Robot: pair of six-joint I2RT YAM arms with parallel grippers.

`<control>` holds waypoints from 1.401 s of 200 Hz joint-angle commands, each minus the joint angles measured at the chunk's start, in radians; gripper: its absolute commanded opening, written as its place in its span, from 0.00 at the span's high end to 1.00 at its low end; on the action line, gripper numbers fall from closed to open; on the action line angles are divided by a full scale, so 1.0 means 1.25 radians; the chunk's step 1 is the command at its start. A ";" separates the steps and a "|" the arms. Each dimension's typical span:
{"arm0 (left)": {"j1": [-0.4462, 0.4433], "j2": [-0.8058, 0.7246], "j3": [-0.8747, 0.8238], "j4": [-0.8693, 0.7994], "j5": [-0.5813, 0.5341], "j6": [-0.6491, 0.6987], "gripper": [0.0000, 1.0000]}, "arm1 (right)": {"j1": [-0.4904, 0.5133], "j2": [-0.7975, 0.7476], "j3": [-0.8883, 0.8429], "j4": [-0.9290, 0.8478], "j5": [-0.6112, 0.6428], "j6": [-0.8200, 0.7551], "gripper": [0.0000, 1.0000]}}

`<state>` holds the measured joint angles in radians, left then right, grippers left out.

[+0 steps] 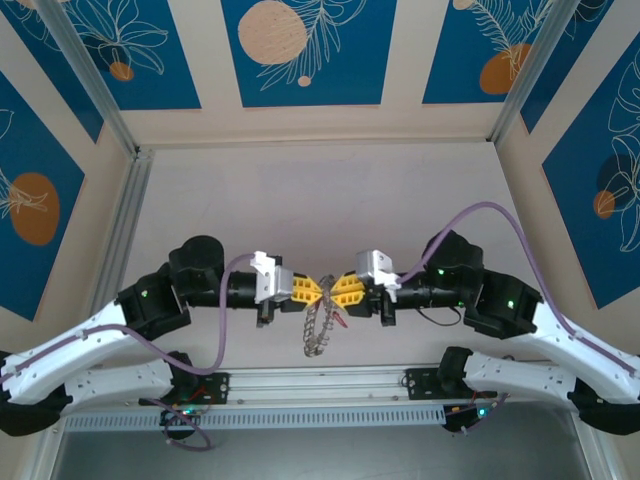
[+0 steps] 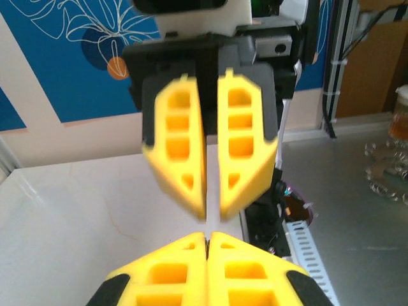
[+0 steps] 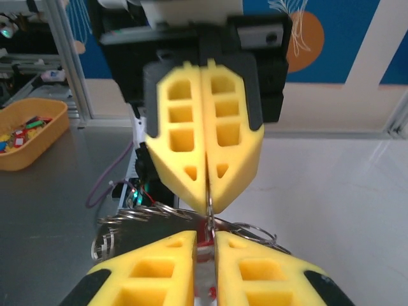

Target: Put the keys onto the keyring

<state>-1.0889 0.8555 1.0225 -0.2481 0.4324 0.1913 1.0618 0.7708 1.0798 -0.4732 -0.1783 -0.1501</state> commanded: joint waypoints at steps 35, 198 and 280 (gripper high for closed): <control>0.005 -0.045 -0.087 0.309 0.108 -0.125 1.00 | 0.002 -0.007 -0.010 0.035 -0.065 0.007 0.81; 0.028 -0.038 -0.158 0.493 0.159 -0.191 1.00 | 0.002 -0.013 -0.007 0.035 -0.081 0.032 0.68; 0.036 -0.031 -0.156 0.486 0.182 -0.197 1.00 | -0.009 -0.014 -0.023 0.099 -0.113 0.074 0.62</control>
<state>-1.0546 0.8268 0.8230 0.3000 0.6285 -0.0429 1.0576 0.7238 1.0466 -0.3676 -0.2893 -0.0776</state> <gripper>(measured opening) 0.041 0.389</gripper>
